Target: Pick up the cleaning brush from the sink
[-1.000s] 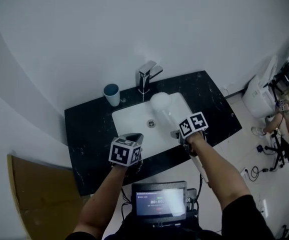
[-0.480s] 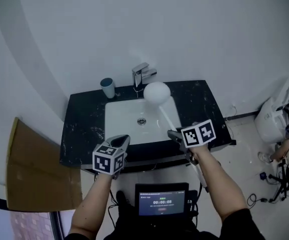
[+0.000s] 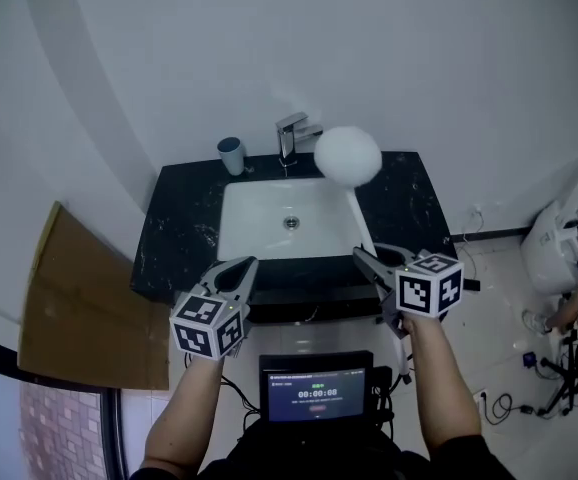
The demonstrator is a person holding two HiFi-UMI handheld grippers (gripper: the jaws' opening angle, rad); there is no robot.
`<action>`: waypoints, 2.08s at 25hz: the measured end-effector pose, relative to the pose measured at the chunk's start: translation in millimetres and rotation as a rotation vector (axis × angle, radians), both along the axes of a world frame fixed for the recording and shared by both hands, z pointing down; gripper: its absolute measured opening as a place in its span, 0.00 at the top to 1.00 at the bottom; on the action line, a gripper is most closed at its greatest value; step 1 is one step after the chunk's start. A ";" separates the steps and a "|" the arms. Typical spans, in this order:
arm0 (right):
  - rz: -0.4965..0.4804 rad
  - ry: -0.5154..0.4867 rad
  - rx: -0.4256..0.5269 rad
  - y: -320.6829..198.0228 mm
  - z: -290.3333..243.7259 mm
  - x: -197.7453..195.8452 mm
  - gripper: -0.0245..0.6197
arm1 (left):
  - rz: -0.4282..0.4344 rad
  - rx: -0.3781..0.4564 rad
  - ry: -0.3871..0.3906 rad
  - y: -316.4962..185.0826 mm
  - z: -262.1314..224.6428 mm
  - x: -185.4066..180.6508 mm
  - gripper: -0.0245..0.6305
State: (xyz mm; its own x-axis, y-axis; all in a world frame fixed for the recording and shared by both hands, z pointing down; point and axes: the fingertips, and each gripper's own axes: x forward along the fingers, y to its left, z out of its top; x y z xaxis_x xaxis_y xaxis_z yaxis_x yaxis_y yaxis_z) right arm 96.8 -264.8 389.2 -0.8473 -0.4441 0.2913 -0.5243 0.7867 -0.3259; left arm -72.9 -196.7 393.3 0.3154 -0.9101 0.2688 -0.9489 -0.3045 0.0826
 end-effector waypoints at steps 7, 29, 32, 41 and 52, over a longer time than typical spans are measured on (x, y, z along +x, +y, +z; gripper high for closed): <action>0.065 -0.048 0.127 39.5 -16.6 -0.9 0.90 | -0.090 0.162 -0.003 31.2 -37.4 -19.5 0.94; 0.140 -0.154 0.385 63.3 -18.6 6.1 0.90 | -0.101 0.256 0.006 49.7 -12.6 -0.8 0.94; 0.150 -0.164 0.438 52.8 -24.9 -4.6 0.90 | -0.148 0.255 0.011 35.3 -8.8 -9.4 0.94; 0.141 -0.159 0.493 51.5 -35.2 -30.5 0.90 | -0.169 0.298 0.017 24.3 -28.7 -10.6 0.94; 0.185 -0.170 0.488 48.3 -34.5 -27.8 0.90 | -0.186 0.306 0.006 25.9 -25.8 -12.6 0.94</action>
